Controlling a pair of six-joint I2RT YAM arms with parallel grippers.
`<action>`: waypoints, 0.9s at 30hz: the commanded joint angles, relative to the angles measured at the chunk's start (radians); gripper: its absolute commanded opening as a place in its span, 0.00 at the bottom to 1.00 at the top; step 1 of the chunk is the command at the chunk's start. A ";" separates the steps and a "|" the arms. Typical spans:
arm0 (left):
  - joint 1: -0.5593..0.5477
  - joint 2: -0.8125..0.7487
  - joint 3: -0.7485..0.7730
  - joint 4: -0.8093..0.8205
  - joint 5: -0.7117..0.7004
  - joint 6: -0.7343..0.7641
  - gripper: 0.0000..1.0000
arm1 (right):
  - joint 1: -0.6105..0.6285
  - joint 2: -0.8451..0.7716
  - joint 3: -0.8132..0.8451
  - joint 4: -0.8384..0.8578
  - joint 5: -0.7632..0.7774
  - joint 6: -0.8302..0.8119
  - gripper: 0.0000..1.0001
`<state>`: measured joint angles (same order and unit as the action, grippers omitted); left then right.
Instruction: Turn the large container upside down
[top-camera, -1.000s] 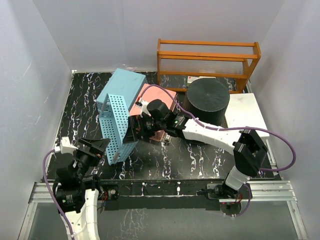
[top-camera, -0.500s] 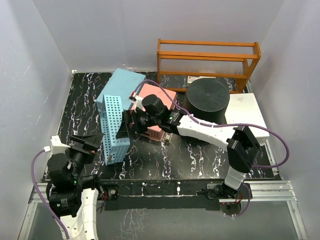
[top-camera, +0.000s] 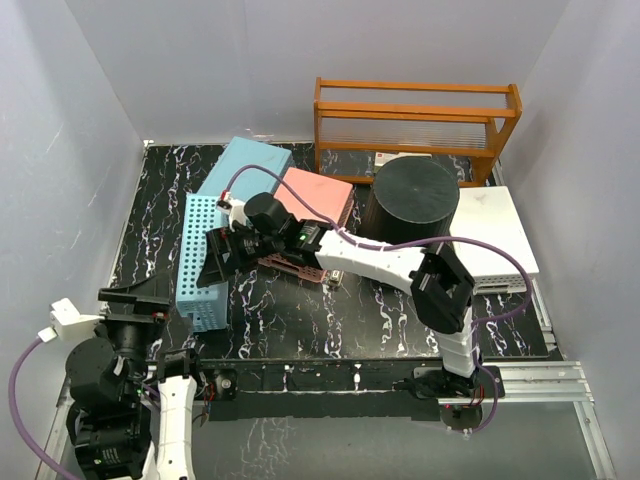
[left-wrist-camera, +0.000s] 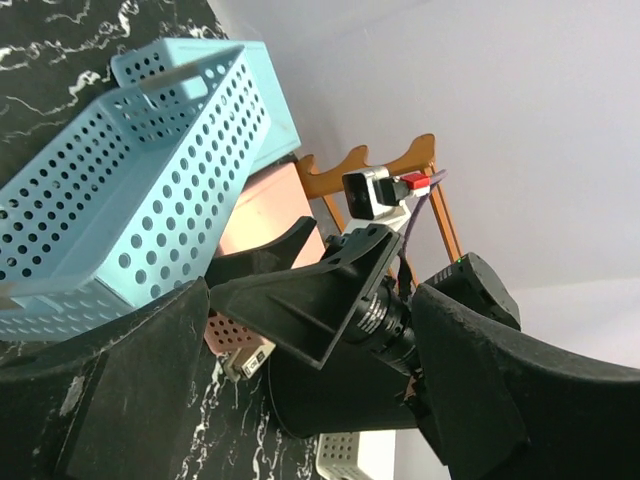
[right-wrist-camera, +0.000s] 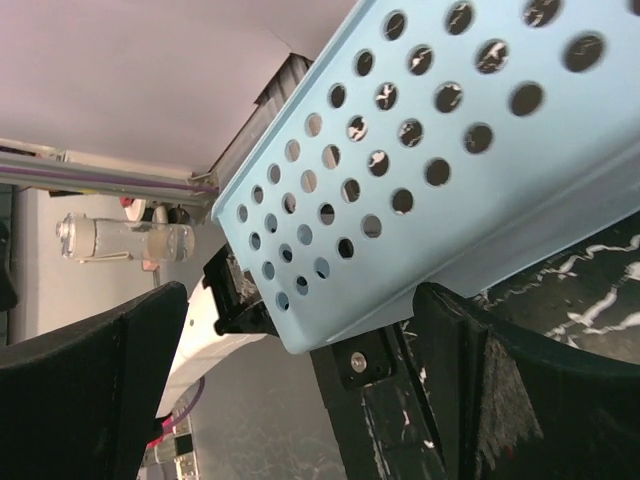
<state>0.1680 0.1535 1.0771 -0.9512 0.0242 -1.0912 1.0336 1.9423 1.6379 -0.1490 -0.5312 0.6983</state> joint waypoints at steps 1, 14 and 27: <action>-0.003 0.095 0.106 -0.061 -0.103 0.067 0.82 | 0.033 0.036 0.090 0.050 -0.033 -0.001 0.96; -0.130 0.519 0.290 -0.236 -0.094 0.463 0.96 | 0.039 0.008 0.059 0.028 0.009 -0.021 0.96; -0.154 0.753 0.264 -0.113 -0.094 0.646 0.83 | 0.039 -0.018 0.023 0.007 0.020 -0.037 0.96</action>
<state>0.0174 0.8646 1.3476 -1.1244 -0.0887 -0.5083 1.0771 2.0018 1.6840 -0.1600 -0.5251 0.6884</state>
